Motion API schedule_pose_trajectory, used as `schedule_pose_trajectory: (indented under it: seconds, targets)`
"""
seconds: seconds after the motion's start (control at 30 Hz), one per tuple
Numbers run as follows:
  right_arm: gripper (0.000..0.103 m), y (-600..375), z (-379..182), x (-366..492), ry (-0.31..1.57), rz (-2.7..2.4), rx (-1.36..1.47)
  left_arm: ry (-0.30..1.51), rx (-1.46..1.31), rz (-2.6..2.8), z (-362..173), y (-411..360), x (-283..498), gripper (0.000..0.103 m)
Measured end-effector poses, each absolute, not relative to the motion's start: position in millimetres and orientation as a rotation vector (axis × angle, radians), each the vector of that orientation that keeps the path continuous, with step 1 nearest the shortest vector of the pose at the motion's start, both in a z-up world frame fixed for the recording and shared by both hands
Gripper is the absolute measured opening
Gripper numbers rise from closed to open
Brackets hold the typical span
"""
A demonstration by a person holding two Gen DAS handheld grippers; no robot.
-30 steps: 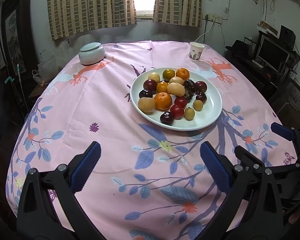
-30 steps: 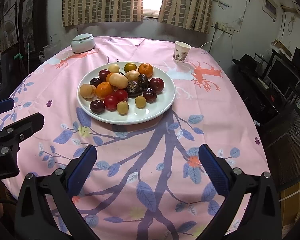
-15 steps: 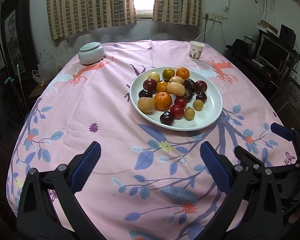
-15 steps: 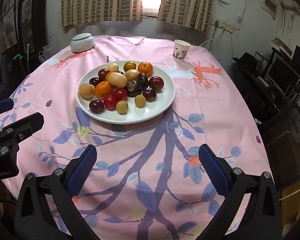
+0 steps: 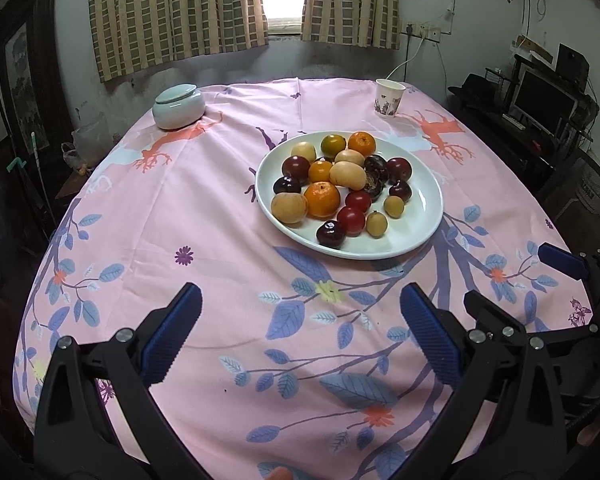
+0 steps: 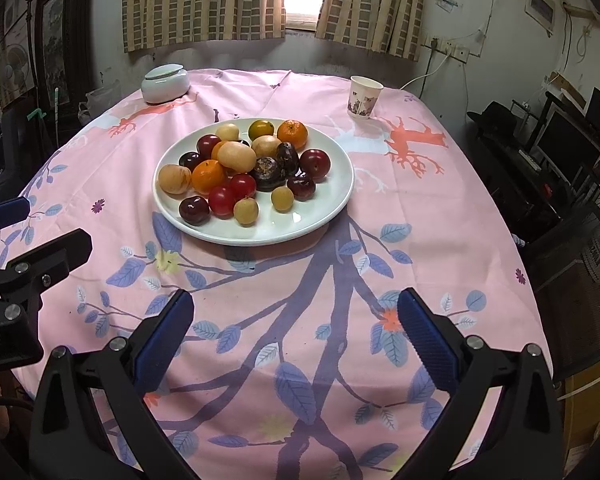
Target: Organize fruits
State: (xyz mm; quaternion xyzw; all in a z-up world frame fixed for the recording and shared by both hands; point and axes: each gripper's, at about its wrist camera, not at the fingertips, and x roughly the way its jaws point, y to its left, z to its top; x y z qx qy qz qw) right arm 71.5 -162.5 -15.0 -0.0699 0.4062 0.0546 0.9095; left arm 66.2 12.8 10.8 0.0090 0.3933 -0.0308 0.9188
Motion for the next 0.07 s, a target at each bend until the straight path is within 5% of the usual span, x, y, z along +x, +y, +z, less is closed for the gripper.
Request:
schedule_pose_trajectory:
  seconds: [0.07]
  targets:
    - [0.102, -162.2, -17.2, 71.0, 0.841, 0.11, -0.141, 0.809, 0.017, -0.061, 10.8, 13.5, 65.9, 0.101]
